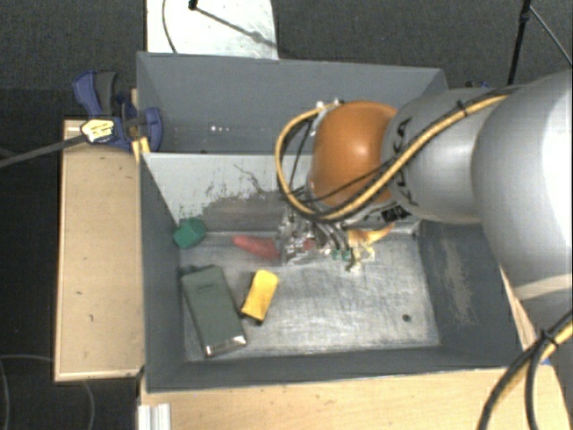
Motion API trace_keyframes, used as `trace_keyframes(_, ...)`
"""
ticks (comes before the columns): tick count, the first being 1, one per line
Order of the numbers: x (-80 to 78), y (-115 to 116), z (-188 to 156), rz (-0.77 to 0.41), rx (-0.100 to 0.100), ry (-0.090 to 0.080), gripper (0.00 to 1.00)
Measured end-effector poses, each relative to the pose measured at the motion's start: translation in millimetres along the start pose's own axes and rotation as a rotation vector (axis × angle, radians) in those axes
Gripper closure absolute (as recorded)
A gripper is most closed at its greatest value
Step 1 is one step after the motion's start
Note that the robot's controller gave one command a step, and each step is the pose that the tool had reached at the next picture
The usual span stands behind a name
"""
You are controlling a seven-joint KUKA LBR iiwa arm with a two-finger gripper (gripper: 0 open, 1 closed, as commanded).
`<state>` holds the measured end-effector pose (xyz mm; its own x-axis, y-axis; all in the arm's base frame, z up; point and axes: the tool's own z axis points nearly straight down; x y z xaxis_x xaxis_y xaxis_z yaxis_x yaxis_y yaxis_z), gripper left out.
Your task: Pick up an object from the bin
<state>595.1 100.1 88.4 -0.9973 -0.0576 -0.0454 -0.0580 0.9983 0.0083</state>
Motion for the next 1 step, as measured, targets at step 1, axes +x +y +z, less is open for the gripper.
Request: trace_keyframes(1, 3.2, 0.8, -3.7, -0.001, 0.003, 0.016, 1.00)
